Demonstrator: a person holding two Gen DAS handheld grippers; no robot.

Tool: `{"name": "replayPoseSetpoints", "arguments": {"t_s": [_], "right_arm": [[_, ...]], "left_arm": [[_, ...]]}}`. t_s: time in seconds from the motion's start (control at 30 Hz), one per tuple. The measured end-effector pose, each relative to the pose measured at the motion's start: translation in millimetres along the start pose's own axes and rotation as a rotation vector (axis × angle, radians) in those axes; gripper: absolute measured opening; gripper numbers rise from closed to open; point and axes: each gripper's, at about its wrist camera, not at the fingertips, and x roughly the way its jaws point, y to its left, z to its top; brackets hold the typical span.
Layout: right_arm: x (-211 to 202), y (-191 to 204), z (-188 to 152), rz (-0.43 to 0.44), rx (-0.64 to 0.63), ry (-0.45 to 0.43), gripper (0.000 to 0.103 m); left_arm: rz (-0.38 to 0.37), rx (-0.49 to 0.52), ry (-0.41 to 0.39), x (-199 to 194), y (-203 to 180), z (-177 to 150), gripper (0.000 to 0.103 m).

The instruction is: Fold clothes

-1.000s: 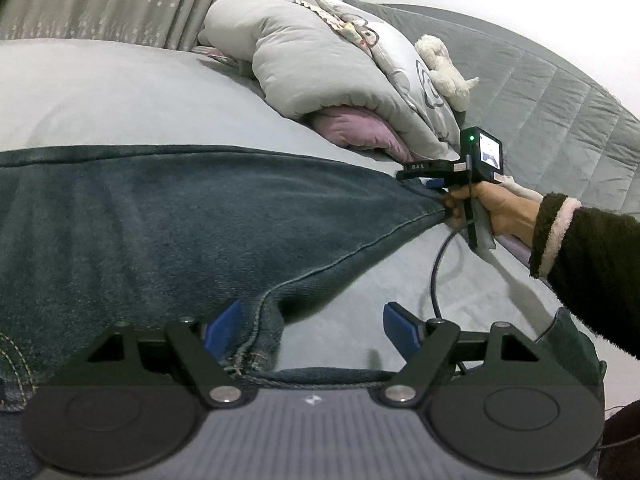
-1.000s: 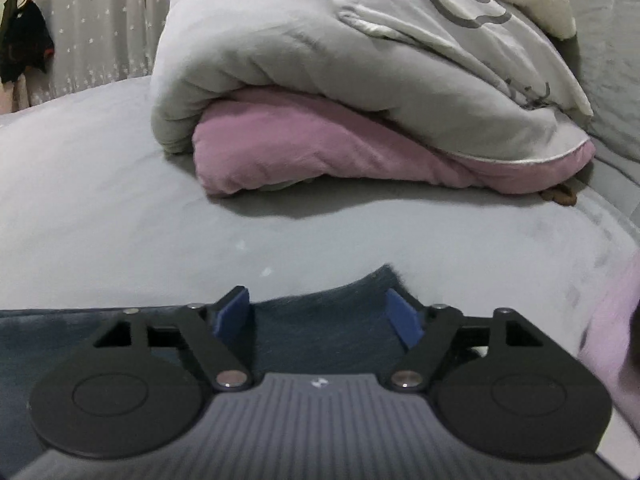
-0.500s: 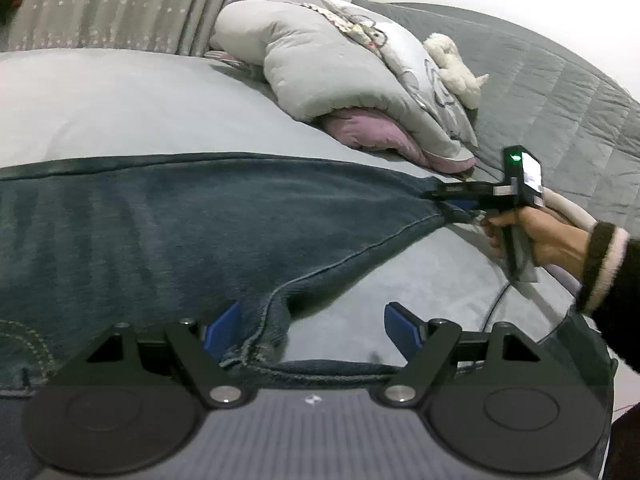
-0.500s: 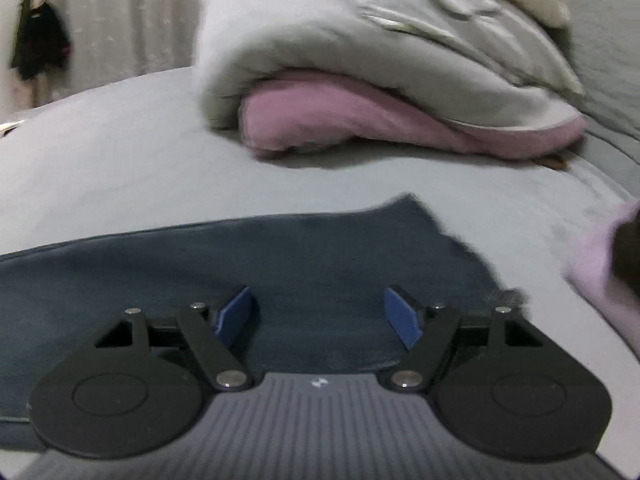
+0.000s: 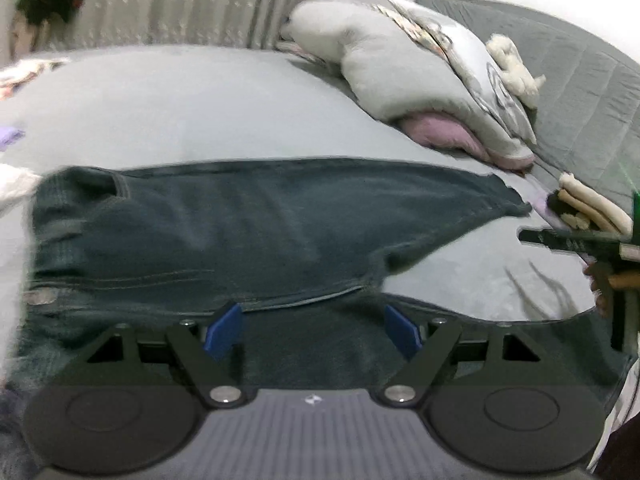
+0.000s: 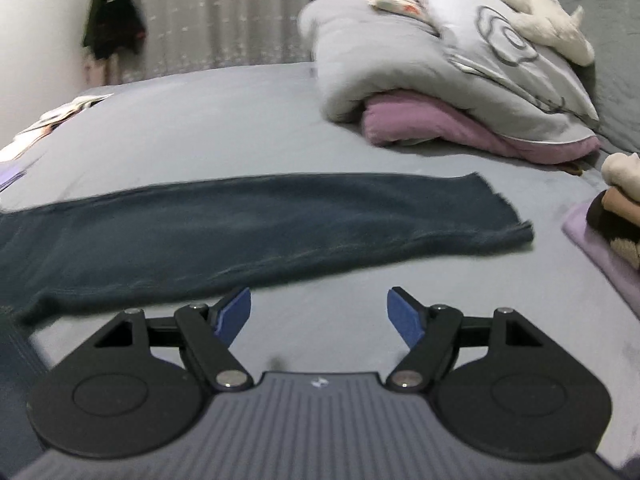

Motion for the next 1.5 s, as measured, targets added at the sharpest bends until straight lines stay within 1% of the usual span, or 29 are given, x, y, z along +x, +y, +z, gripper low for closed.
{"name": "replayPoseSetpoints", "arguments": {"t_s": [0.13, 0.2, 0.23, 0.27, 0.33, 0.4, 0.47, 0.53, 0.6, 0.67, 0.7, 0.8, 0.83, 0.87, 0.93, 1.0, 1.03, 1.1, 1.13, 1.17, 1.2, 1.23, 1.27, 1.3, 1.33, 1.4, 1.5], "right_arm": [[-32.5, 49.3, -22.5, 0.086, -0.015, -0.043, 0.076], [-42.7, 81.8, -34.8, 0.143, -0.061, -0.053, 0.076], [-45.2, 91.1, -38.6, 0.161, -0.077, -0.052, 0.076], [-47.9, 111.5, -46.8, 0.203, -0.12, -0.047, 0.076], [-51.3, 139.5, -62.3, 0.254, -0.177, -0.045, 0.076], [-52.2, 154.3, -76.5, 0.273, -0.227, -0.035, 0.076], [-49.7, 159.1, -92.3, 0.26, -0.291, -0.007, 0.076], [-51.1, 147.7, -102.1, 0.266, -0.303, -0.008, 0.077], [-60.2, 115.1, -106.8, 0.288, -0.262, 0.004, 0.077], [-67.9, 89.8, -108.7, 0.292, -0.248, 0.015, 0.077], [-73.6, 71.1, -111.3, 0.286, -0.243, 0.021, 0.077], [-83.4, 37.6, -118.5, 0.269, -0.221, 0.033, 0.077], [-89.1, 16.1, -124.4, 0.265, -0.193, 0.036, 0.077], [-96.7, -6.1, -131.5, 0.273, -0.174, 0.036, 0.077], [-105.2, -29.8, -142.2, 0.274, -0.179, 0.028, 0.077], [-118.6, -63.8, -152.9, 0.262, -0.16, 0.021, 0.077], [-121.1, -73.0, -155.6, 0.259, -0.148, 0.02, 0.077], [-134.4, -100.8, -163.5, 0.241, -0.113, 0.018, 0.076], [-137.6, -107.4, -164.8, 0.226, -0.103, 0.025, 0.077], [-145.3, -121.3, -168.3, 0.164, -0.093, 0.031, 0.077], [-151.7, -131.4, -169.6, 0.131, -0.072, 0.032, 0.077], [-153.6, -135.2, -169.5, 0.115, -0.052, 0.029, 0.077], [-158.7, -138.7, -168.0, 0.078, -0.028, 0.017, 0.077], [-162.9, -136.6, -166.3, 0.056, -0.037, 0.003, 0.077], [-164.7, -133.2, -165.6, 0.053, -0.053, -0.008, 0.077], [-161.7, -109.7, -162.3, 0.076, -0.091, -0.049, 0.077], [-146.6, -86.9, -160.8, 0.104, -0.087, -0.074, 0.077]], "left_arm": [[0.006, -0.051, -0.021, -33.3, 26.3, -19.6, 0.079], [0.004, -0.059, -0.013, -41.6, 32.0, -30.3, 0.079], [0.006, -0.051, -0.011, -44.3, 32.6, -35.6, 0.079], [0.012, -0.034, -0.012, -46.5, 31.6, -41.1, 0.079], [0.025, -0.01, -0.003, -49.3, 31.7, -51.5, 0.079], [0.048, 0.002, 0.031, -49.6, 38.5, -62.5, 0.078], [0.053, 0.045, 0.033, -52.6, 45.2, -75.2, 0.076], [0.042, 0.08, 0.013, -55.3, 50.0, -86.9, 0.074], [0.046, 0.102, 0.005, -58.5, 49.8, -93.0, 0.074], [0.062, 0.137, 0.001, -60.6, 45.5, -96.7, 0.074], [0.068, 0.147, 0.001, -60.4, 44.0, -97.2, 0.074], [0.095, 0.186, 0.012, -60.1, 37.2, -97.0, 0.075], [0.1, 0.196, 0.013, -60.0, 36.1, -97.2, 0.075], [0.103, 0.205, 0.013, -60.1, 35.7, -97.9, 0.075], [0.104, 0.22, 0.009, -61.7, 35.1, -100.2, 0.075], [0.098, 0.232, 0.009, -63.8, 36.1, -101.7, 0.075], [0.093, 0.235, 0.01, -65.0, 37.9, -102.5, 0.075], [0.091, 0.235, 0.016, -67.4, 39.0, -101.5, 0.075], [0.092, 0.234, 0.019, -68.5, 39.0, -100.5, 0.075], [0.094, 0.234, 0.016, -70.1, 37.0, -98.3, 0.075], [0.097, 0.235, 0.009, -72.2, 33.3, -94.9, 0.075], [0.091, 0.244, -0.005, -74.8, 27.4, -91.4, 0.075], [0.073, 0.262, -0.031, -77.4, 18.6, -88.4, 0.075], [0.053, 0.278, -0.052, -77.8, 7.0, -85.9, 0.075], [0.031, 0.292, -0.066, -76.6, -6.4, -83.3, 0.075], [-0.04, 0.326, -0.088, -71.3, -39.9, -79.8, 0.075], [-0.16, 0.356, -0.106, -54.6, -92.6, -79.7, 0.075]]}}
